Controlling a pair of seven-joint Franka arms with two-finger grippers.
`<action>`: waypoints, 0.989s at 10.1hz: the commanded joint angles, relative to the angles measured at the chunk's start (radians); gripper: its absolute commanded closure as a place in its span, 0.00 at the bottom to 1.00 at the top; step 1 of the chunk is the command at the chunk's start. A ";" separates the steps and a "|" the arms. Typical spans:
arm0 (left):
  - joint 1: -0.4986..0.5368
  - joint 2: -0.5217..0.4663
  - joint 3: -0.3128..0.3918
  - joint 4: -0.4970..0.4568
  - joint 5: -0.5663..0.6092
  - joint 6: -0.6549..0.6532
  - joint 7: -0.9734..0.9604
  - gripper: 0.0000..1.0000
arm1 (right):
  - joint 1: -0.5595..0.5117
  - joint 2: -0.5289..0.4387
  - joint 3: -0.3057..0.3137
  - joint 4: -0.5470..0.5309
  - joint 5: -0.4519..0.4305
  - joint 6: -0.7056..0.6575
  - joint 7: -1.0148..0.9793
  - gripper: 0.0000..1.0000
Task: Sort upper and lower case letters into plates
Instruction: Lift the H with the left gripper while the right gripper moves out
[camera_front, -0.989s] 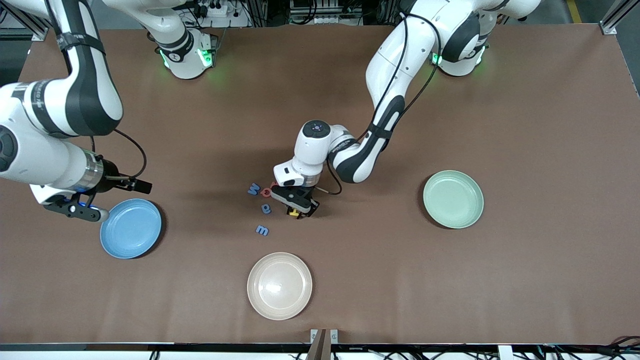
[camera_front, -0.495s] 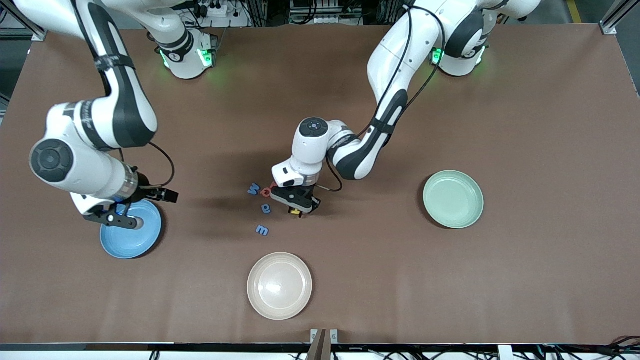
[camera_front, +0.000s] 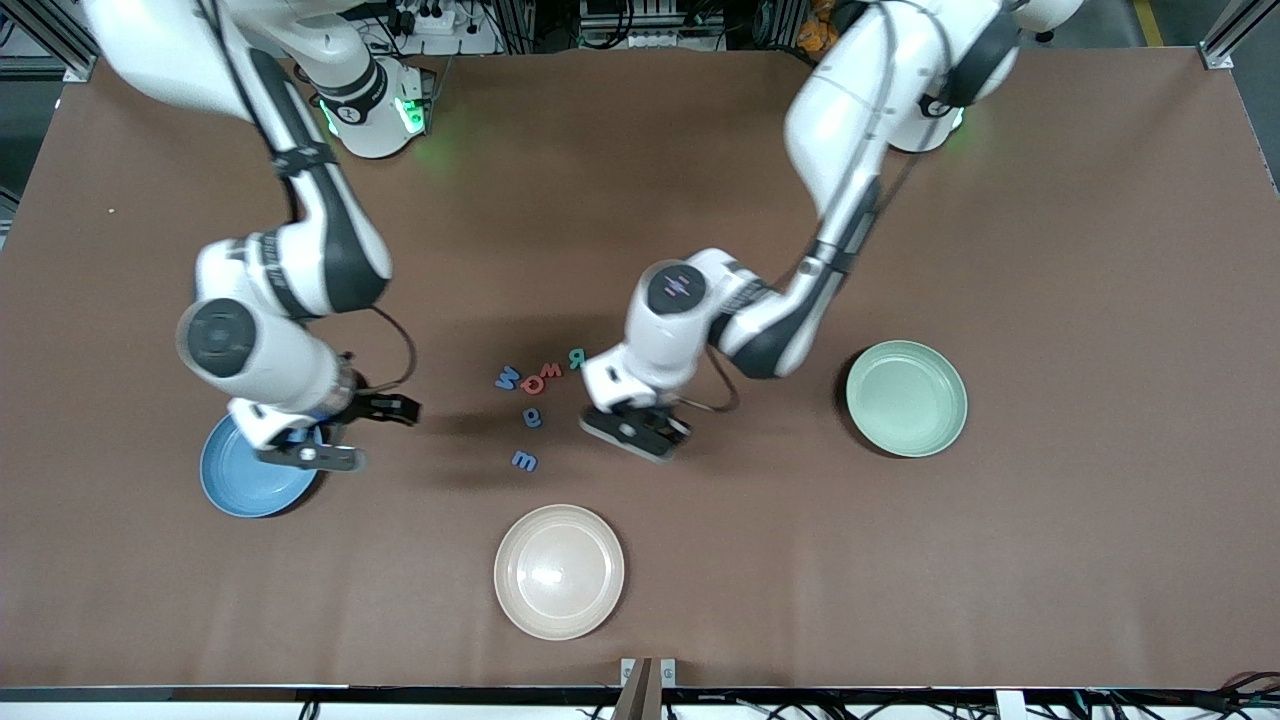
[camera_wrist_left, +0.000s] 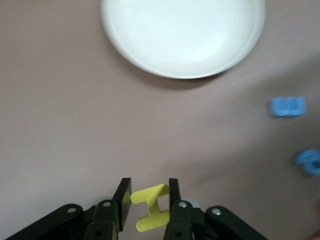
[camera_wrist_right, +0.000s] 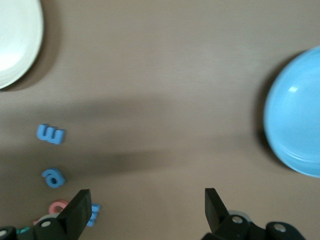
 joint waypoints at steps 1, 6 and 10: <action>0.161 -0.076 -0.074 -0.041 -0.019 -0.159 0.252 0.75 | 0.076 0.077 -0.004 0.019 -0.003 0.076 0.012 0.00; 0.388 -0.287 -0.082 -0.321 -0.019 -0.405 0.543 0.75 | 0.288 0.174 -0.004 0.059 0.001 0.118 0.055 0.00; 0.525 -0.447 -0.110 -0.659 -0.019 -0.347 0.543 0.70 | 0.354 0.203 -0.004 0.053 0.001 0.127 0.296 0.00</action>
